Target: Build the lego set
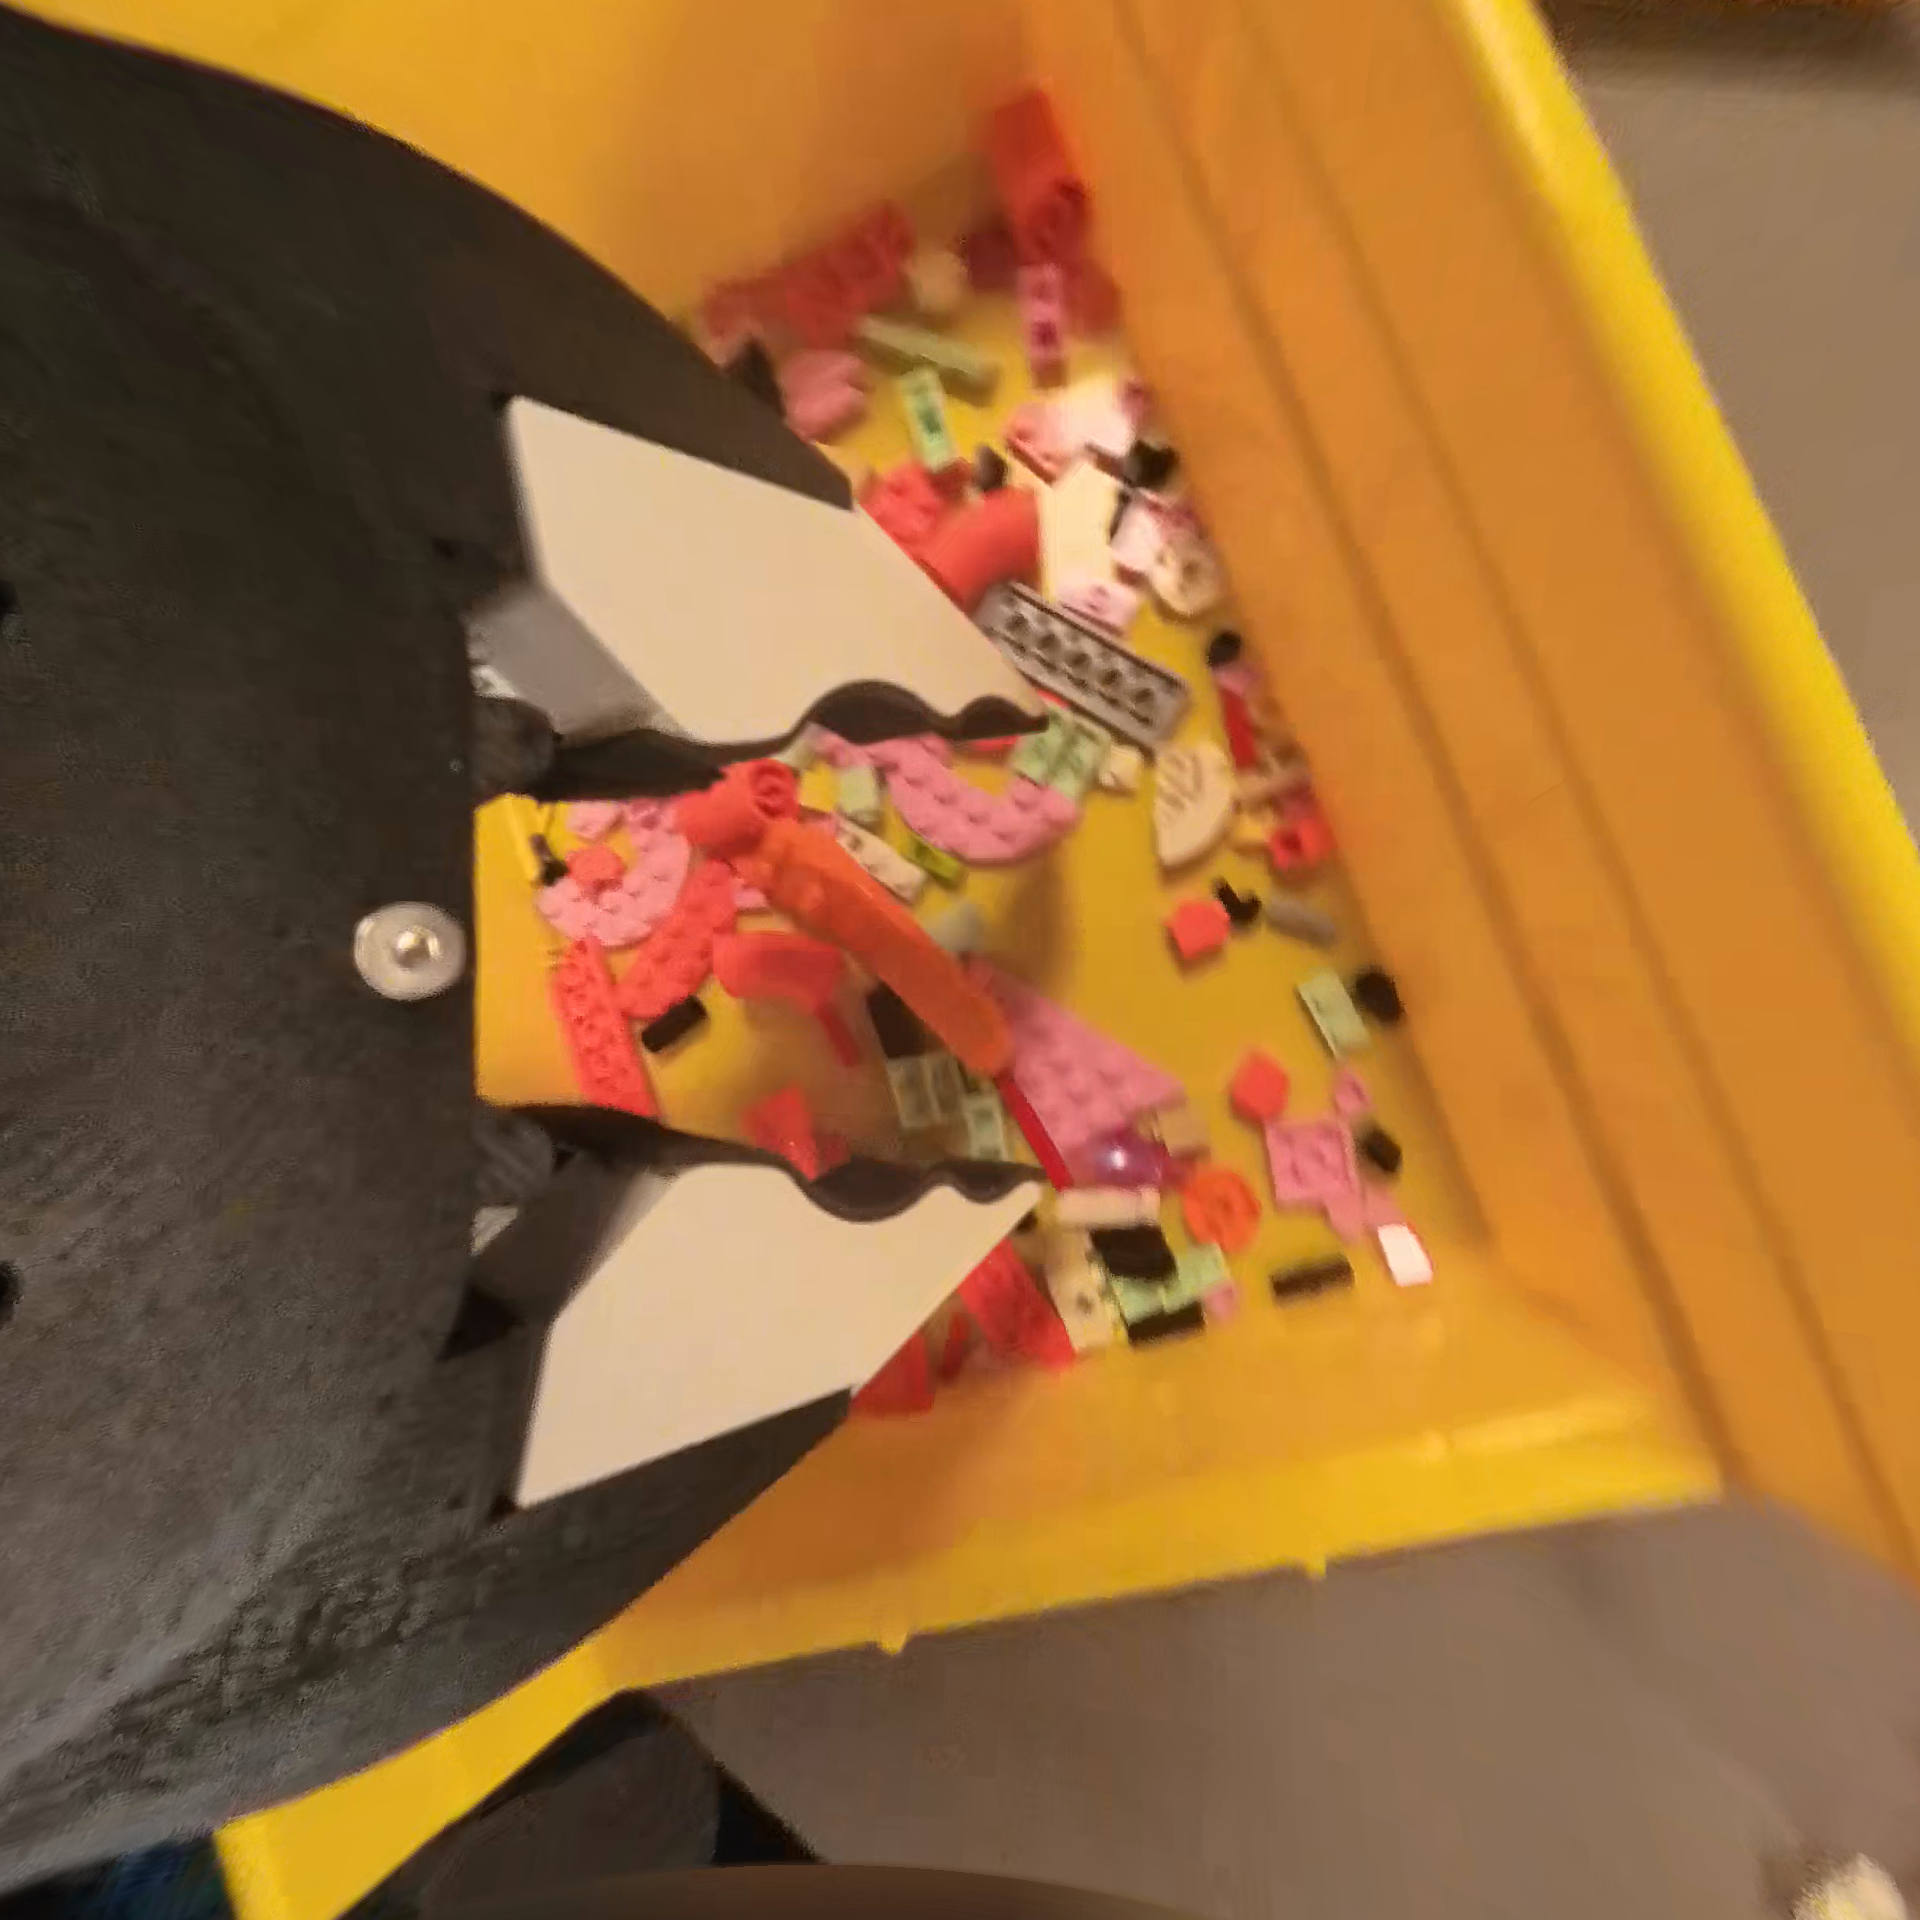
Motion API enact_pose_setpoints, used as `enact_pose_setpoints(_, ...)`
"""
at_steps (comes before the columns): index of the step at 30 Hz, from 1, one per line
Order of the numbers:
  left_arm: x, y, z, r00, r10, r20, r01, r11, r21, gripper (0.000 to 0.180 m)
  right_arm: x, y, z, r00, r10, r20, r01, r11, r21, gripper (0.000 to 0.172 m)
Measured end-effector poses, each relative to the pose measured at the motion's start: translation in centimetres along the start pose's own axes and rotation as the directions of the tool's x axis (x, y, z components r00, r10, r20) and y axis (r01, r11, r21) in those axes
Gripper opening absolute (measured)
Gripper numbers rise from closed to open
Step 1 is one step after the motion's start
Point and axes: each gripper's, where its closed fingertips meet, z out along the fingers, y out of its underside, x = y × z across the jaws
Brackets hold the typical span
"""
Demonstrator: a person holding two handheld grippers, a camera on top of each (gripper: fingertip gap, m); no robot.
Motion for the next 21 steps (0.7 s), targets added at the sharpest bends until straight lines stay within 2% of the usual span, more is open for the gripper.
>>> enact_pose_setpoints(5, 2.5, -1.6, 1.2, 0.980, 0.193, -0.044, -0.195, 0.980, -0.038, 0.081, 0.7, 1.1, 0.3, 0.999, -0.010, -0.046, 0.007, 0.998, -0.067, 0.002)
enact_pose_setpoints(8, 4.5, -3.0, 1.8, 0.949, 0.287, -0.131, -0.287, 0.958, 0.018, 0.063, 0.9, 1.5, 0.4, 0.998, -0.015, -0.058, 0.010, 0.996, -0.093, 0.002)
enact_pose_setpoints(11, 5.4, -3.7, 2.1, 0.908, 0.385, -0.166, -0.380, 0.923, 0.064, 0.046, 0.7, 1.8, 0.6, 0.998, -0.035, -0.054, 0.029, 0.993, -0.113, 0.002)
enact_pose_setpoints(13, 5.4, -3.7, 2.2, 0.893, 0.423, -0.154, -0.420, 0.906, 0.057, 0.039, 0.6, 1.9, 0.6, 0.998, -0.041, -0.051, 0.035, 0.992, -0.120, 0.002)
enact_pose_setpoints(16, 5.4, -2.8, 2.7, 0.890, 0.417, -0.182, -0.424, 0.906, 0.004, 0.042, 0.6, 2.0, 0.7, 0.998, -0.044, -0.049, 0.038, 0.991, -0.127, 0.002)
enact_pose_setpoints(17, 5.0, -2.4, 2.9, 0.895, 0.412, -0.172, -0.422, 0.906, -0.021, 0.041, 0.5, 2.1, 0.7, 0.998, -0.047, -0.047, 0.040, 0.991, -0.129, 0.002)
enact_pose_setpoints(19, 3.2, -2.2, 3.0, 0.914, 0.399, -0.075, -0.403, 0.913, -0.057, 0.027, 0.4, 2.1, 0.7, 0.998, -0.050, -0.042, 0.044, 0.990, -0.131, 0.002)
enact_pose_setpoints(21, 1.2, -1.8, 2.7, 0.924, 0.382, 0.017, -0.378, 0.920, -0.097, 0.028, 0.4, 2.1, 0.7, 0.998, -0.049, -0.042, 0.043, 0.990, -0.132, 0.002)
